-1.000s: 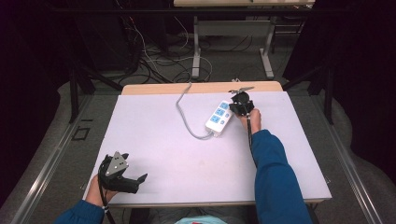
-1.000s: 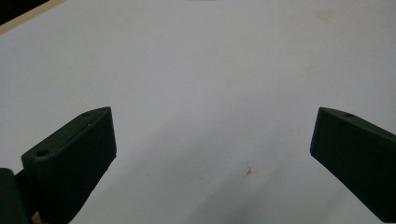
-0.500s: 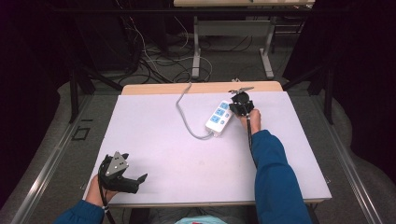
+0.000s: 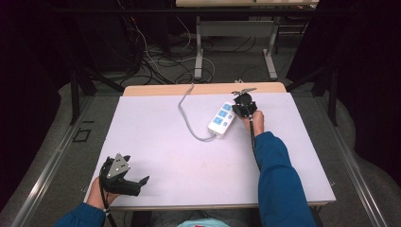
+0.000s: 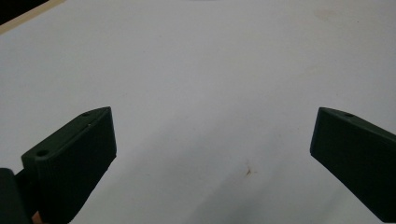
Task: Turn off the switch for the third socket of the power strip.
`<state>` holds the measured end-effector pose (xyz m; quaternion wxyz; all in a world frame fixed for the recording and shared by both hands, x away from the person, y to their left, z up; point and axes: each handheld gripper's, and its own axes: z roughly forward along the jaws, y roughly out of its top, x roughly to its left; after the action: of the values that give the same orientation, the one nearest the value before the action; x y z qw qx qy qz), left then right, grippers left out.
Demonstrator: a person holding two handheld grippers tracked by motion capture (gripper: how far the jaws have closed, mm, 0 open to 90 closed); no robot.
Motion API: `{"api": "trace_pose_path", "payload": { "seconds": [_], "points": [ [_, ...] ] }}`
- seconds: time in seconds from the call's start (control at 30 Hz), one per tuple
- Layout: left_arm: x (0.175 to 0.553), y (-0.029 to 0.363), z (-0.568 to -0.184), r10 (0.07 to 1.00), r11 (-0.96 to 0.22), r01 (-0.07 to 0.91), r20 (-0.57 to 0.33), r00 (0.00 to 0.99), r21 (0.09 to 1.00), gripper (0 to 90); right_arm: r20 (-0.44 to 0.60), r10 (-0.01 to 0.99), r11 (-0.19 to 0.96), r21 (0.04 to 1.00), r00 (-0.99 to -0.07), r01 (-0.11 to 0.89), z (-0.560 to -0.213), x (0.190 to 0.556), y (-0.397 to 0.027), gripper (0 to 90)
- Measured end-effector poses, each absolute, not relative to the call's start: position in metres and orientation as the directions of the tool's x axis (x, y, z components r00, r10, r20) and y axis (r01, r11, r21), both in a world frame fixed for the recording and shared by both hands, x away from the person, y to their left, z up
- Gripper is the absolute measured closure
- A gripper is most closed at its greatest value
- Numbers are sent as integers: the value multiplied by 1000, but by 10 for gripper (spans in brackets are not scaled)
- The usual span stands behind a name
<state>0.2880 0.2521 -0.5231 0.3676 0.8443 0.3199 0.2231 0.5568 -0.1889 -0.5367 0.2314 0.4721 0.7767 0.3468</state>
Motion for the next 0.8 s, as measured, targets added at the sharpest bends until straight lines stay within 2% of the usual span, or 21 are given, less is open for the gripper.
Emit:
{"api": "trace_pose_path", "payload": {
  "seconds": [0.8],
  "points": [
    [288,252,-523,704,-523,377,139,696,764,3,-36,889,322,758,-457,567,-536,557,-190,900]
  ]
}}
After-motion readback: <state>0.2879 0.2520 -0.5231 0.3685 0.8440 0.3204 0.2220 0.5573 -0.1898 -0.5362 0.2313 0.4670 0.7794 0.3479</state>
